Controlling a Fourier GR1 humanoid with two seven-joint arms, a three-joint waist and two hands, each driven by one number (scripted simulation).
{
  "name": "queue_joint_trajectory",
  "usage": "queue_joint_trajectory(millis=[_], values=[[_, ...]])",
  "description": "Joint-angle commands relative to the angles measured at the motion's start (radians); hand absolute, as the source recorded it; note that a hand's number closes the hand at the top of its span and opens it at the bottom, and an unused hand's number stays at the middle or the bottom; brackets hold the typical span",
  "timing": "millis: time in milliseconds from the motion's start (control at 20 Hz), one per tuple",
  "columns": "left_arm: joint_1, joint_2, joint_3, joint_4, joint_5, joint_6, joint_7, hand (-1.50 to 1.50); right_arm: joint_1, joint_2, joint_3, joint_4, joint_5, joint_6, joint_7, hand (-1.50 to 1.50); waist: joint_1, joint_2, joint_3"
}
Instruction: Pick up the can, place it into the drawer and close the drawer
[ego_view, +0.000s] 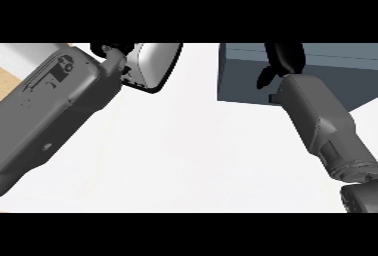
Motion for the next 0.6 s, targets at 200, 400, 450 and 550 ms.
queue_joint_trajectory(millis=[200,400,450,550], values=[[0.036,0.018,0.004,-0.057,-0.007,0.002,0.020,-1.50,-0.102,-0.001,-0.092,0.028,-0.104,0.087,-0.118,-1.50,0.026,-0.002,-0.002],[0.043,0.032,0.009,-0.074,-0.008,0.003,0.026,-1.50,-0.113,0.044,-0.251,0.020,-0.283,0.174,-0.202,-1.50,0.019,-0.010,0.001],[0.053,0.016,-0.001,-0.063,-0.011,-0.010,0.014,-1.50,-0.107,0.043,-0.288,0.018,-0.322,0.180,-0.227,-1.50,0.016,0.004,0.003],[0.058,0.036,0.022,-0.075,-0.007,-0.008,0.013,-1.50,-0.117,0.062,-0.345,0.017,-0.384,0.218,-0.252,-1.50,0.012,-0.006,0.001]])
